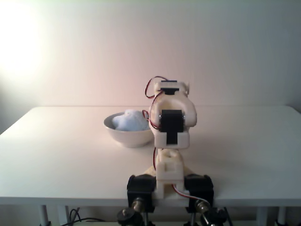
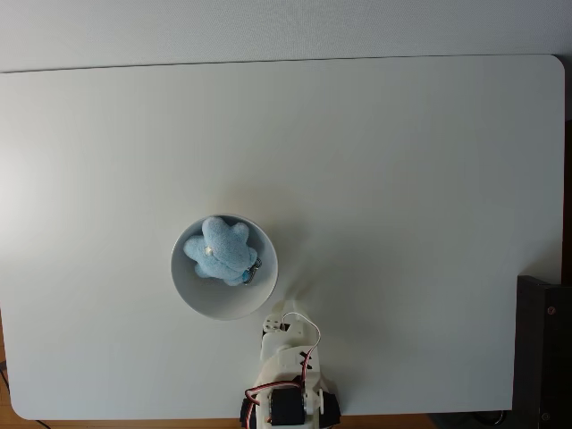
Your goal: Grasp a skyblue doll and put it into the bowl.
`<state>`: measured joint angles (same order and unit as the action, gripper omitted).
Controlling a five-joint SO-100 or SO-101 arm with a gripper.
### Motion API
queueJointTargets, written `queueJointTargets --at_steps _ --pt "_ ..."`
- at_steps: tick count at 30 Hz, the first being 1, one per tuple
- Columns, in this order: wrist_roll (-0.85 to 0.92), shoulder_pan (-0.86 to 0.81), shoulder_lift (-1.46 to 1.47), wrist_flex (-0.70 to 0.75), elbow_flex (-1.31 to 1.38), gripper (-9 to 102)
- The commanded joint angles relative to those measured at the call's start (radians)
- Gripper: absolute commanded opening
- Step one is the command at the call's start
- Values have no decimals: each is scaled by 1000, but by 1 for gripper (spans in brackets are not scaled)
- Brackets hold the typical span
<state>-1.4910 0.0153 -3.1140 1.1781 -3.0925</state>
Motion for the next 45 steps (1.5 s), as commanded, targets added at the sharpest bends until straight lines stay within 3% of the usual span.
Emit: queueJointTargets --at_steps 1,45 --pt "6 5 -301 49 0 5" --pt "3 2 -293 75 0 5"
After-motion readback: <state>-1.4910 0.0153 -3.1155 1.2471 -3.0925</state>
